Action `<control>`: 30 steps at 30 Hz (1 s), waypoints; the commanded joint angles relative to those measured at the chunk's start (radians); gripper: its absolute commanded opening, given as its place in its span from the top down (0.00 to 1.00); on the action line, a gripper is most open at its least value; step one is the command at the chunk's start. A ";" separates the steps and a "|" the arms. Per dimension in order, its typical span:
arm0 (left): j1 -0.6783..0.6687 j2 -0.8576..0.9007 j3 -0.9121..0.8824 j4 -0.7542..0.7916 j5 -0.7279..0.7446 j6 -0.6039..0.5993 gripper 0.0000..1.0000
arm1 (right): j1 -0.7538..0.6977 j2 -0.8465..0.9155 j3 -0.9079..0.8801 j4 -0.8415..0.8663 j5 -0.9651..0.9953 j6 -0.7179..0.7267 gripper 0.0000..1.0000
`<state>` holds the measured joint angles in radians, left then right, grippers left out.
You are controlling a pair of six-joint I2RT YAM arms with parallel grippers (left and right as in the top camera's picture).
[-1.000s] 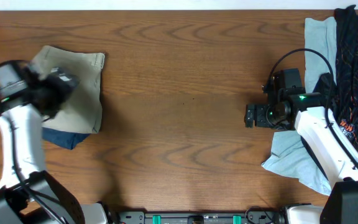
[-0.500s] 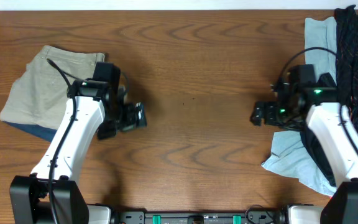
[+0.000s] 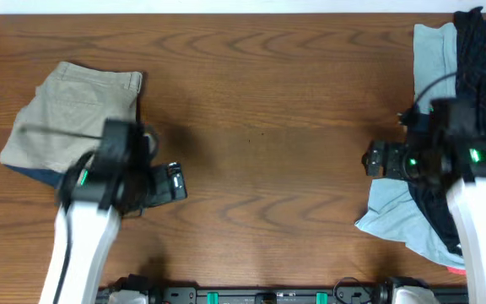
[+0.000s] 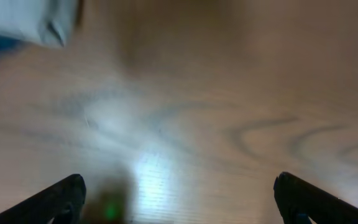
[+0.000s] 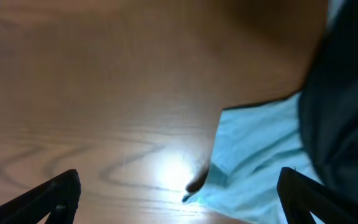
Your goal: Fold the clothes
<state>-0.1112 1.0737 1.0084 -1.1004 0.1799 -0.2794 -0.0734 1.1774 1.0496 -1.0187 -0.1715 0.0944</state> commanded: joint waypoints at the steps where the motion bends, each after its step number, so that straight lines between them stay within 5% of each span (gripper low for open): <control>1: 0.002 -0.235 -0.071 0.054 -0.031 0.017 0.02 | -0.011 -0.185 -0.100 0.072 0.033 0.010 0.01; 6: 0.002 -0.530 -0.148 0.178 -0.042 0.017 0.02 | -0.011 -0.447 -0.233 0.190 0.033 0.010 0.01; 12: 0.002 -0.720 -0.148 0.172 -0.042 0.017 0.02 | -0.011 -0.612 -0.259 0.117 0.033 0.009 0.01; 30: 0.002 -0.764 -0.148 0.167 -0.042 0.017 0.02 | -0.004 -0.641 -0.259 -0.064 0.034 0.009 0.01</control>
<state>-0.1112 0.3119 0.8696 -0.9348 0.1497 -0.2794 -0.0734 0.5388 0.8001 -1.0794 -0.1436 0.0982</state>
